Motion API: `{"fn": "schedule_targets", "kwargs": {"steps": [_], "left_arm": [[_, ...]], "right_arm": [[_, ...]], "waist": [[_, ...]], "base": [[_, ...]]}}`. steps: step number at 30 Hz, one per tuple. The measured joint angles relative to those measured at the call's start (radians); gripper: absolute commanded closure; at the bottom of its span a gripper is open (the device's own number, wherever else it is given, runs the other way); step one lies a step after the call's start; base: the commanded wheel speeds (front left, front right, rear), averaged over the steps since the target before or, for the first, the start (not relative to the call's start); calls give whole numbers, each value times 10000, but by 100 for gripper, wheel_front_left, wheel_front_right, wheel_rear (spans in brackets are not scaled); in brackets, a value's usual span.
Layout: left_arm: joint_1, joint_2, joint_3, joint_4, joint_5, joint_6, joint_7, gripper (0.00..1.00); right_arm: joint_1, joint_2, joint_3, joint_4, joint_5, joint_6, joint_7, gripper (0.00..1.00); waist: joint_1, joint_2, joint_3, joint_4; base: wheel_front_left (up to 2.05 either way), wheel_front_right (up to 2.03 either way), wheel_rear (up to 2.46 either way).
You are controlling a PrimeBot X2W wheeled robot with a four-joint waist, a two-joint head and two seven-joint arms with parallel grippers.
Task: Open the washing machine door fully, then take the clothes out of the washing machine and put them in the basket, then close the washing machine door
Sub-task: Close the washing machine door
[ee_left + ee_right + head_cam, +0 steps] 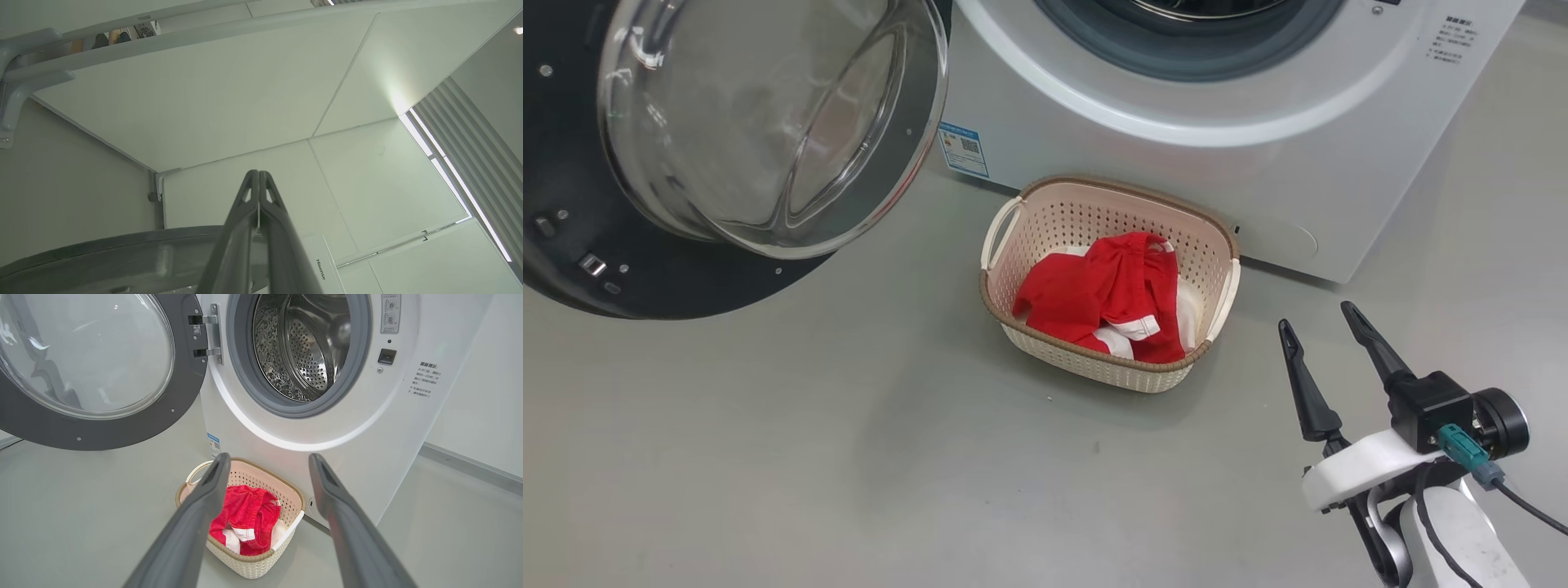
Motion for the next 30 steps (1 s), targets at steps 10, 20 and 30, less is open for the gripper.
{"fn": "schedule_targets", "kwargs": {"steps": [10,20,30], "left_arm": [[-1004,826,134,1699,-491,698,677,100],[-1894,1127,-113,2621,-652,763,1141,100],[-2386,1174,-525,3438,-688,765,1429,100]], "right_arm": [[-406,-247,50,-364,-105,10,199,0],[-811,-454,35,-677,-184,71,330,0],[-931,-554,-58,-673,-272,69,328,0]], "waist": [[0,0,738,-452],[0,0,1577,-816],[1,0,2011,-893]], "base": [[0,0,0],[0,0,0],[0,0,0]]}}
